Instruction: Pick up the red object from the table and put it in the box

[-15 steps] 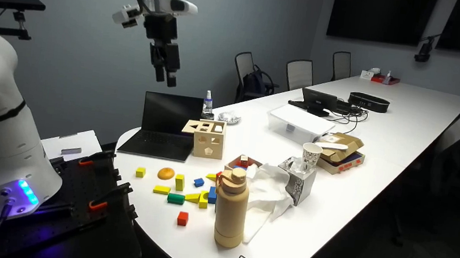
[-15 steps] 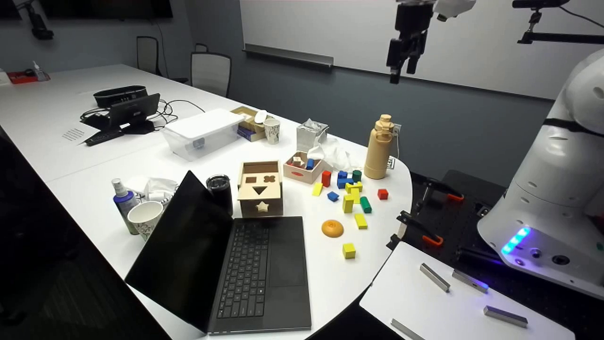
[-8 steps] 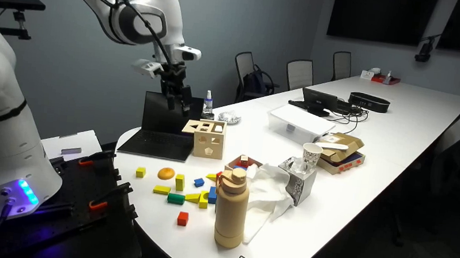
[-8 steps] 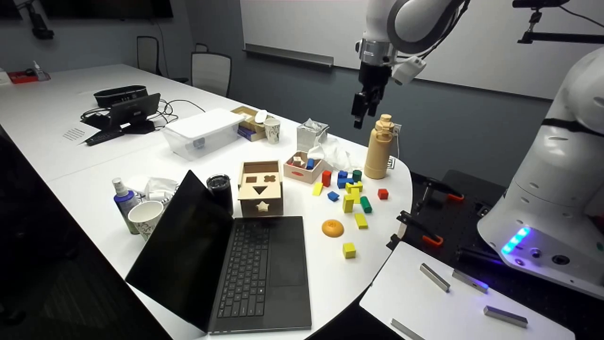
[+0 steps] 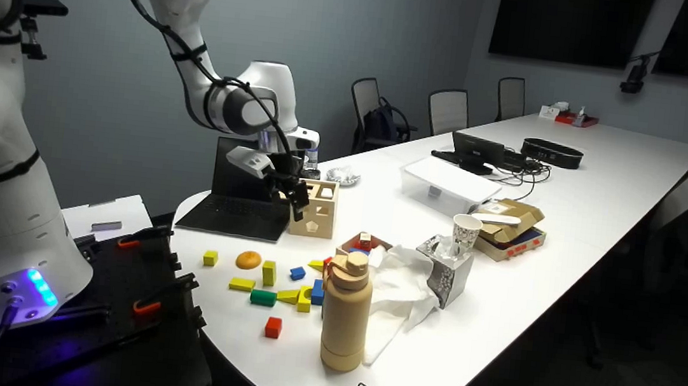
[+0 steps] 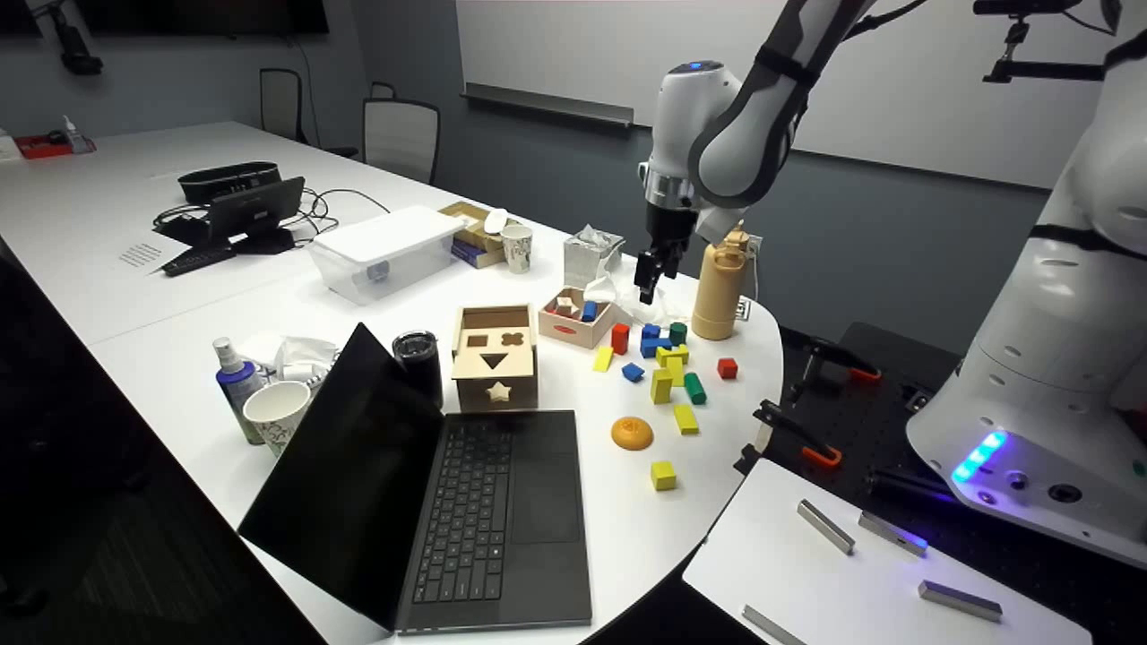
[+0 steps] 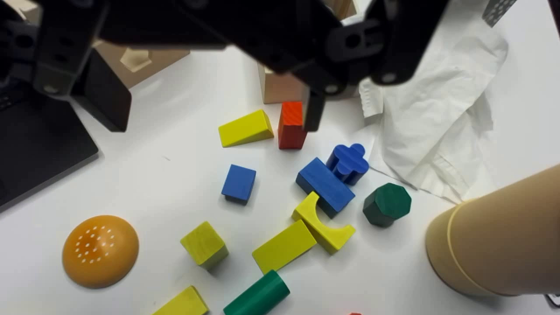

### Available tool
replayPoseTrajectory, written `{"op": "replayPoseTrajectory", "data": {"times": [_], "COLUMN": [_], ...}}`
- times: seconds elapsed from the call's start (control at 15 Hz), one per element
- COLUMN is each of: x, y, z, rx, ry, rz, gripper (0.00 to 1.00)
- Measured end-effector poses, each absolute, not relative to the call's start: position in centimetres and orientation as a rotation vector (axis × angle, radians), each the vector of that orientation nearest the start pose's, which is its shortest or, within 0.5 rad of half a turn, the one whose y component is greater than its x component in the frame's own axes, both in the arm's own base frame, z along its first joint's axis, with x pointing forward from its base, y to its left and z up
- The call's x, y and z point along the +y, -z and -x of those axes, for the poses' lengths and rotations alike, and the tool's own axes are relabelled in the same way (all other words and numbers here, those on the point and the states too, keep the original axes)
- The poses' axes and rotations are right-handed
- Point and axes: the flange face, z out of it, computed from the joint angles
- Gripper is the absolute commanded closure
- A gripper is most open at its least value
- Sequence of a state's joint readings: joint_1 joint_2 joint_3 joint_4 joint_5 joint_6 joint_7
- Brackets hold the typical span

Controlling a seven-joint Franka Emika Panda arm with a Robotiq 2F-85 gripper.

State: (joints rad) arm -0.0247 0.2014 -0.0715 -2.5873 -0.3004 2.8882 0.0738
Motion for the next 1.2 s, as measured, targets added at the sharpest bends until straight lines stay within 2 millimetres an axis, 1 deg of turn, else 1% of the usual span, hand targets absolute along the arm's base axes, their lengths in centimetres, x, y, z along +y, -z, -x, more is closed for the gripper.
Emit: {"op": "replayPoseTrajectory", "data": {"times": [0.33, 0.67, 0.87, 1.2], "x": [-4.3, -4.5, -4.7, -5.8], "y": [-14.4, -10.4, -8.9, -7.8], "z": [-48.1, -50.7, -52.0, -53.6], "rx": [-0.165, -0.108, -0.101, -0.125], "ry": [0.101, 0.088, 0.085, 0.103], "rz": [3.261, 3.239, 3.229, 3.223], "gripper": [0.0, 0.0, 0.0, 0.0]}}
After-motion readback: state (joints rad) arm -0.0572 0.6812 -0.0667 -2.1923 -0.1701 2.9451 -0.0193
